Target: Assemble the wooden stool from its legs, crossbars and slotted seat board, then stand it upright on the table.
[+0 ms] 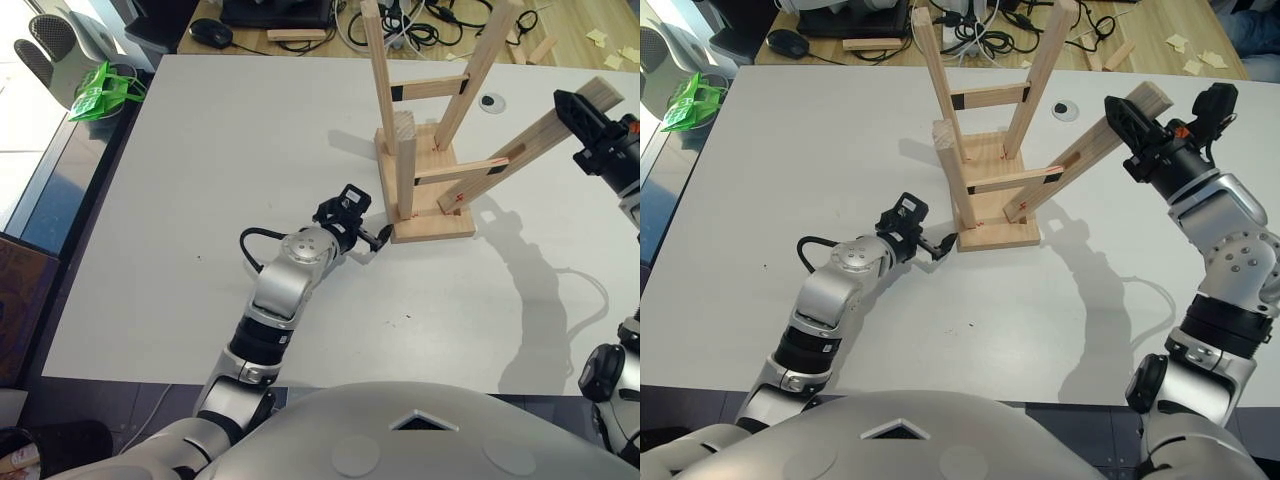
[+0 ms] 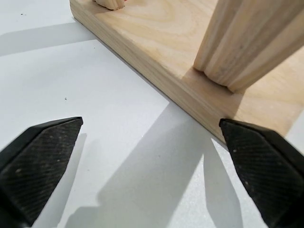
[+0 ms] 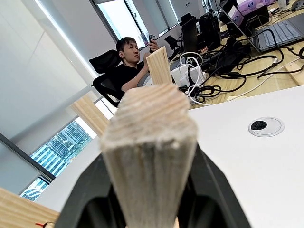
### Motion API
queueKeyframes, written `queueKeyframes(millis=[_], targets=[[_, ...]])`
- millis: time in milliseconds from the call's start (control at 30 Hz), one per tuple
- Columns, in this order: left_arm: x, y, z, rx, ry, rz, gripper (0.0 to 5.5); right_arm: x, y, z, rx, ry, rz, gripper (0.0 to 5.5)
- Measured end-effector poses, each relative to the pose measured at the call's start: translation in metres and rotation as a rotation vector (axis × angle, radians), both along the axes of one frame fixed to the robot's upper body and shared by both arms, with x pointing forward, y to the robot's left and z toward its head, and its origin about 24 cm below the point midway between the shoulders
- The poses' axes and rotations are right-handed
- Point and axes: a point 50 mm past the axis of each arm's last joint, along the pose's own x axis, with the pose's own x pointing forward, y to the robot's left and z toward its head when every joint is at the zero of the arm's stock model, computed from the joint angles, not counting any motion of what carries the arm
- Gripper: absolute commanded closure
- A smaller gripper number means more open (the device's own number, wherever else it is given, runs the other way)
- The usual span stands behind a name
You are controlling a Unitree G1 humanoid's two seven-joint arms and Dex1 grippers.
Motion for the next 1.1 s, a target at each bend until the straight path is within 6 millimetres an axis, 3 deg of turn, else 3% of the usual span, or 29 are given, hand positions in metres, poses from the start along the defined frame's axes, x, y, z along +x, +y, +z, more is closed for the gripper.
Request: queueKeyframes(millis=[567, 733, 1100], targets=[[-0.002, -0.013, 0.004, -0.095, 0.033, -0.012, 0.10, 0.001, 0.000, -0.002, 0.001, 0.004, -0.005, 4.50], [0.001, -0.030, 0.013, -0.130, 0.016, -0.059, 0.10, 0.001, 0.001, -0.004, 0.013, 0.005, -0.009, 4.51], [0.000, -0.025, 0.012, -0.114, 0.021, -0.093, 0.10, -0.002, -0.002, -0.006, 0.000, -0.004, -0.032, 4.51]])
